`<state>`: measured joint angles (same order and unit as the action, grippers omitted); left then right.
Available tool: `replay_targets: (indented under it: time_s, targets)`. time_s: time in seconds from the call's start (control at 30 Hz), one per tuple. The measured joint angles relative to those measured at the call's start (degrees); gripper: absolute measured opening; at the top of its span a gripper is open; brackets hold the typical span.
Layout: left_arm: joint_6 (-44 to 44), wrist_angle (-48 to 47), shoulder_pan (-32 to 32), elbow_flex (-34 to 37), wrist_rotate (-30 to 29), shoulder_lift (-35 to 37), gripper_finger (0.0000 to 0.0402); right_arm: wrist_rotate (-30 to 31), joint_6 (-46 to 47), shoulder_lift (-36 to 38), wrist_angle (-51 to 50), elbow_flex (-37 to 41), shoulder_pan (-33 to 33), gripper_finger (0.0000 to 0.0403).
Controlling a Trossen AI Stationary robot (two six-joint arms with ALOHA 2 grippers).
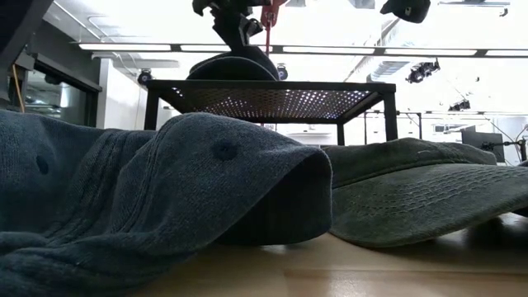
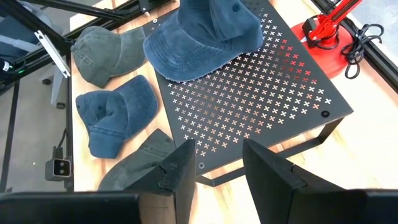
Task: Pick & Place hat
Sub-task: Put the top right blue cap on the shelf
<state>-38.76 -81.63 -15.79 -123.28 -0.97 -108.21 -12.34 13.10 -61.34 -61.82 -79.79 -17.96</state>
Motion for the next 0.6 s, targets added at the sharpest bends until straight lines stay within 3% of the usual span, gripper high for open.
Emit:
replay_targets:
  time_s: [0.13, 0.4, 0.6]
  targets:
    - [0.42, 0.31, 0.0, 0.0, -1.53, -0.15, 0.0031, 0.0, -0.11, 0.0, 0.0, 0.0, 0.0, 0.0126]
    - [2.61, 3.35, 0.04, 0.0, -7.52, -0.13, 0.0146, 0.0, -0.18, 0.0, 0.0, 0.0, 0.0, 0.0126]
    - [3.23, 3.51, 0.53, 0.0, -8.67, -0.13, 0.0194, 0.0, -0.36, 0.0, 0.0, 0.0, 0.0, 0.0126]
